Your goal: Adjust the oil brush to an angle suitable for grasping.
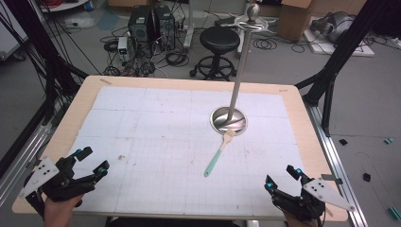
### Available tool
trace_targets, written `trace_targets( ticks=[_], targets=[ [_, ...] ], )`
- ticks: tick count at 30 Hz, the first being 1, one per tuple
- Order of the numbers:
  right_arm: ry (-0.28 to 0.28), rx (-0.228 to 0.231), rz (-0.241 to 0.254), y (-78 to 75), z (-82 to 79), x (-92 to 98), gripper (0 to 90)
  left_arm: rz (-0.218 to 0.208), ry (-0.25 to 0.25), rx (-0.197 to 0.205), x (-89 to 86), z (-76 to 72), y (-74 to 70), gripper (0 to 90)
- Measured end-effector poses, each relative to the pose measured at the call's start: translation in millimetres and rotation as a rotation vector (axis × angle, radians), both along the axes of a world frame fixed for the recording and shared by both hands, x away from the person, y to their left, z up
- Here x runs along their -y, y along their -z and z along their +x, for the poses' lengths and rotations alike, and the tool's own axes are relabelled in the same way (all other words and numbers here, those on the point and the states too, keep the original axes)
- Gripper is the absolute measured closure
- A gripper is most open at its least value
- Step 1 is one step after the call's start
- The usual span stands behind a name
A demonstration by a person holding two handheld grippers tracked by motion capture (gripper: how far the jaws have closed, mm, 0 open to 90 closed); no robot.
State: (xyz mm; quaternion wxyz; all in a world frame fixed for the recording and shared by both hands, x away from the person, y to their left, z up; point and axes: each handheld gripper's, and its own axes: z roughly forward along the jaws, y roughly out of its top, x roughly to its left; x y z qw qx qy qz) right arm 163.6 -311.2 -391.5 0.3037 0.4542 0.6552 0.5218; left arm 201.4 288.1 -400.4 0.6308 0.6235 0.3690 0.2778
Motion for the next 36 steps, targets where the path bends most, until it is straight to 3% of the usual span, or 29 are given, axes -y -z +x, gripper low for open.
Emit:
trace_targets(
  ticks=[13, 14, 19, 24, 25, 26, 30, 33, 36],
  targets=[
    [-0.009, -0.039, 0.018, 4.2, 0.3, -0.3, 22.0, 0.004, -0.014, -0.021, 1.4, 5.7, 3.5, 20.5],
    [-0.052, -0.052, 0.02, 5.5, 2.1, -6.0, 32.8, 0.008, -0.008, -0.023, 2.4, 6.1, 4.8, 20.7],
    [-0.144, -0.097, 0.014, 13.2, 16.6, -28.5, 51.3, 0.016, -0.003, -0.029, 2.5, 7.1, 6.2, 21.4],
    [-0.256, -0.167, -0.057, 25.4, 38.3, -59.4, 77.7, 0.016, -0.003, -0.041, 1.0, 8.9, 8.4, 21.8],
    [-0.256, -0.167, -0.057, 25.4, 38.3, -59.4, 77.7, 0.016, -0.003, -0.041, 1.0, 8.9, 8.4, 21.8],
    [-0.304, -0.192, -0.104, 30.0, 47.0, -73.8, 86.7, 0.017, -0.004, -0.044, 0.7, 9.1, 8.8, 21.9],
    [-0.355, -0.243, -0.154, 36.6, 61.7, -97.8, 89.1, 0.018, -0.002, -0.044, 0.8, 9.2, 8.8, 22.2],
    [-0.362, -0.324, -0.188, 45.0, 73.2, -116.0, 89.1, 0.024, 0.001, -0.049, 0.8, 9.9, 9.3, 22.6],
    [-0.383, -0.35, -0.208, 51.1, 81.8, -131.4, 89.1, 0.03, 0.001, -0.055, -0.1, 10.5, 10.2, 23.1]
  ],
)
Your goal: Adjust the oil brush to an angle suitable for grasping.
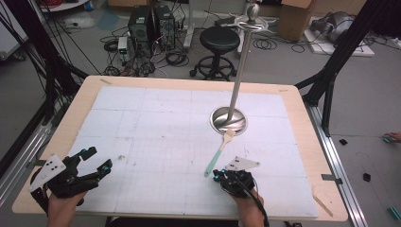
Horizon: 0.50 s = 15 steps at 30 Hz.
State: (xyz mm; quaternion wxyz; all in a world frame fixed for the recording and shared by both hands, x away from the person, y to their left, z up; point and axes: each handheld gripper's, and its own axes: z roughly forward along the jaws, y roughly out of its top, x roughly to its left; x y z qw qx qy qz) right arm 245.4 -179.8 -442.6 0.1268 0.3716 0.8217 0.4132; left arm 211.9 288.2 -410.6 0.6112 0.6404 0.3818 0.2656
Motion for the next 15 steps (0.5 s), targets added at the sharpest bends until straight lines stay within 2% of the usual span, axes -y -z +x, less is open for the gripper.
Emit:
trace_targets(
  ticks=[5, 15],
  targets=[
    [-0.011, -0.016, -0.039, 2.5, 6.8, -17.5, 89.1, -0.01, -0.006, 0.002, -2.0, -0.9, -0.4, 23.2],
    [0.001, -0.023, -0.033, 4.3, 15.5, -28.3, 89.1, -0.011, 0.002, 0.001, -0.4, -0.1, -0.7, 23.4]
  ],
)
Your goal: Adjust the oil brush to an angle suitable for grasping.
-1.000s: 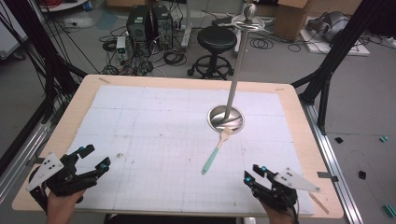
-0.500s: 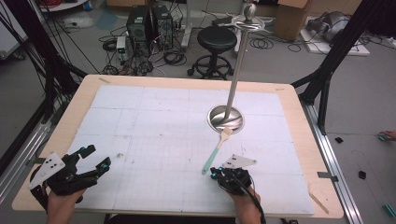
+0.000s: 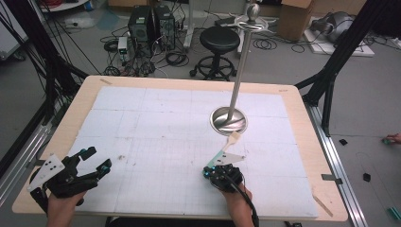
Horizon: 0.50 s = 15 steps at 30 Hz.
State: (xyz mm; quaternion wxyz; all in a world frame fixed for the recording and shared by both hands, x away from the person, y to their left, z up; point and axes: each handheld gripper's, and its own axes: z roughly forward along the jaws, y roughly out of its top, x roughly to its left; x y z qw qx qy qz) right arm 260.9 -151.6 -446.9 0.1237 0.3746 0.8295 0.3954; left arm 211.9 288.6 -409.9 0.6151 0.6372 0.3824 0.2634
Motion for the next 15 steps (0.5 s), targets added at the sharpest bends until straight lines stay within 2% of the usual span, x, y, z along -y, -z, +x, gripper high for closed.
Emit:
trace_targets(
  ticks=[9, 15],
  targets=[
    [0.018, -0.01, -0.001, -0.4, 19.8, -17.3, 89.0, 0.0, 0.002, -0.006, -0.6, 1.0, 1.2, 23.8],
    [0.047, -0.021, 0.006, -0.8, 29.0, -19.0, 89.0, 0.002, 0.002, -0.011, -0.7, 1.3, 1.8, 23.8]
  ],
)
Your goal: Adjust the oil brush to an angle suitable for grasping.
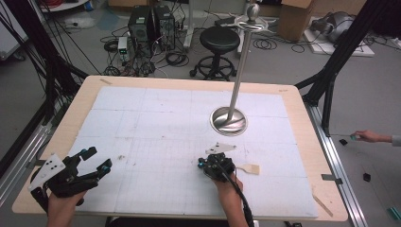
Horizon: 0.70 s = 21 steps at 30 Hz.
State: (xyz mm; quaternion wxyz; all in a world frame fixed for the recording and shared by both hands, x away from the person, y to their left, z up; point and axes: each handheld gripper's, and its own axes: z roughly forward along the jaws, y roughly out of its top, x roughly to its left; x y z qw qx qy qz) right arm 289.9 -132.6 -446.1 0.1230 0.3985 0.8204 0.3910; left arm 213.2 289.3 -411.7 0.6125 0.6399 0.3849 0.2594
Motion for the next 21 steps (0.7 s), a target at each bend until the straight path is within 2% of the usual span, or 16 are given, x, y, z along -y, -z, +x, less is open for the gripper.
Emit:
trace_targets(
  ticks=[5, 7, 10, 15, 19, 21],
  targets=[
    [0.047, -0.003, -0.013, -1.6, 9.9, 2.4, 87.9, 0.001, 0.002, 0.0, 0.9, 0.0, 0.1, 23.9],
    [0.077, -0.012, -0.002, -1.8, 13.6, 7.1, 88.0, 0.002, 0.003, 0.0, 0.5, 0.0, 0.0, 23.9],
    [0.109, 0.012, 0.022, -6.5, 15.8, 20.0, 88.0, -0.002, 0.002, -0.001, -0.3, 0.1, 0.3, 24.0],
    [0.153, 0.062, 0.091, -21.6, 7.6, 54.6, 86.4, -0.009, 0.005, 0.001, -0.1, 0.2, 0.4, 24.0],
    [0.191, 0.103, 0.084, -30.1, -4.0, 90.0, 83.8, -0.006, 0.008, 0.0, 1.0, 0.2, 0.5, 24.0],
    [0.231, 0.101, 0.057, -30.6, -8.5, 107.7, 84.5, -0.005, 0.01, -0.004, 1.8, 0.6, 1.0, 24.0]
  ],
)
